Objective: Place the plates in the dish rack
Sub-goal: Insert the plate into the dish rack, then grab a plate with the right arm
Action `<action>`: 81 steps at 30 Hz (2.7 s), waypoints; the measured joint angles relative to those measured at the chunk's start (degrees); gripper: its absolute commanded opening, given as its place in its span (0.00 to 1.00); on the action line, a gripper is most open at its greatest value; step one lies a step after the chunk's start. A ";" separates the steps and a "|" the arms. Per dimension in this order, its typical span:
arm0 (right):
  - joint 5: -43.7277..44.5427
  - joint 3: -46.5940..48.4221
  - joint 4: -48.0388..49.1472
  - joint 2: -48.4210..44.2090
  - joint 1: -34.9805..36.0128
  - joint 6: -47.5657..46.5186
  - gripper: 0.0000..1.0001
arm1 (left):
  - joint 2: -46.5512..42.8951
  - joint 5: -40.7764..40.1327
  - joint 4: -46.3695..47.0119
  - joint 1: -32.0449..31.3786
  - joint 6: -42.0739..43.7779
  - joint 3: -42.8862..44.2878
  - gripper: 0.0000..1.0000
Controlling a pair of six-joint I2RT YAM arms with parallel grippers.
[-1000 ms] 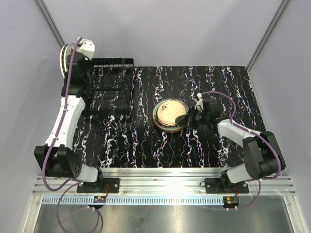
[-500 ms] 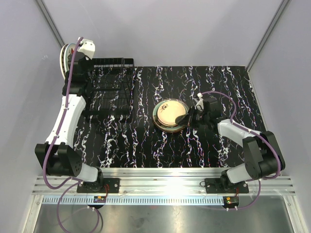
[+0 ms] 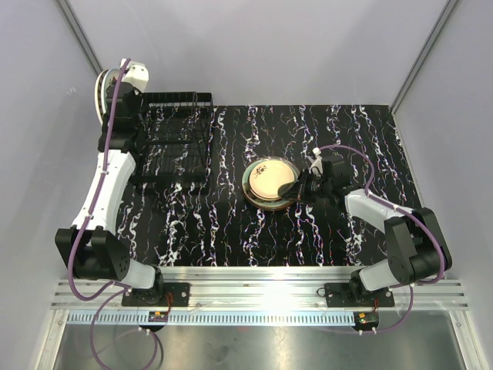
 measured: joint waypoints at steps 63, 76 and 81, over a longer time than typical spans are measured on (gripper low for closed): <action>0.76 0.52 -1.18 -0.59 -0.24 0.11 0.52 | -17.86 12.61 -10.67 0.26 -16.31 10.78 0.99; 12.37 2.45 -9.38 -4.11 -4.96 1.46 0.34 | -27.32 36.00 -11.69 -2.14 -33.79 -3.93 0.99; 13.77 2.71 -10.73 -4.22 -5.25 3.08 0.35 | -30.73 37.97 -11.39 -7.28 -35.01 -14.01 0.99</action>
